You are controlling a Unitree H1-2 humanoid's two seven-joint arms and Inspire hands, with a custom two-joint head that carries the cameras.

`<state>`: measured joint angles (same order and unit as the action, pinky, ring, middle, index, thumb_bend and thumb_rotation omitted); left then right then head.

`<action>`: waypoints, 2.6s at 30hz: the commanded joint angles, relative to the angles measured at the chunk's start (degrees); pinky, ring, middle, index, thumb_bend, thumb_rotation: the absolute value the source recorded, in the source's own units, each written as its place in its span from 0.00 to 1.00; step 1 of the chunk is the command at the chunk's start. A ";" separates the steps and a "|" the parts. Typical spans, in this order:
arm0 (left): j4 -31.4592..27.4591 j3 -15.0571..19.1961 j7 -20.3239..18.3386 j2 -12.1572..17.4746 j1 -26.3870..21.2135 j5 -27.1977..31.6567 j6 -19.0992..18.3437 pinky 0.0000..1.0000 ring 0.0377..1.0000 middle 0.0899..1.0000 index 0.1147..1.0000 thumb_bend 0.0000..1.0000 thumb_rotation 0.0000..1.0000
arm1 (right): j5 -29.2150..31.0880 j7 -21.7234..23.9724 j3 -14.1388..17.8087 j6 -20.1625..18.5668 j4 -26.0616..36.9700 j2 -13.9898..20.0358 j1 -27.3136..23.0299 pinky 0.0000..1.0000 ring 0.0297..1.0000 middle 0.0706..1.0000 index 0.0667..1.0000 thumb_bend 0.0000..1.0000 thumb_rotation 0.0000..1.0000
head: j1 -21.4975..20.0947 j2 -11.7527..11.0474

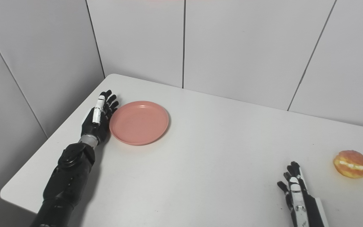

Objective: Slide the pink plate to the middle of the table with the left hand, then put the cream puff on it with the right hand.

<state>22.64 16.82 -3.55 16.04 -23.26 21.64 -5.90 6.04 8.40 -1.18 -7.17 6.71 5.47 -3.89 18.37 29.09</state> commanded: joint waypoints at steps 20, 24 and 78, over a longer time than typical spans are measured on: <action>1.20 -6.85 -2.69 -6.62 -0.03 -1.31 -2.19 0.99 0.97 0.96 0.95 0.36 1.00 | -0.68 -0.44 -0.34 1.38 1.74 -0.85 -0.71 1.00 0.99 1.00 1.00 0.17 1.00 | -2.75 1.89; 1.62 -8.00 -3.38 -7.03 -0.02 -1.24 -1.38 0.98 0.96 0.96 0.95 0.37 1.00 | -0.71 -0.38 -0.42 0.96 1.86 -1.03 -0.93 1.00 1.00 1.00 1.00 0.16 1.00 | -3.67 2.33; -21.36 -22.24 -7.67 -12.65 8.92 -5.14 -15.24 0.94 0.93 0.93 0.91 0.40 1.00 | -5.86 -4.51 -3.27 -2.89 3.43 -4.96 -1.61 0.98 0.97 0.99 0.99 0.23 1.00 | -17.39 6.62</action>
<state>2.16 -4.34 -9.89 3.65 -14.99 16.47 -17.92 0.45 3.83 -3.96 -10.22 8.64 1.20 -4.27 0.97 35.77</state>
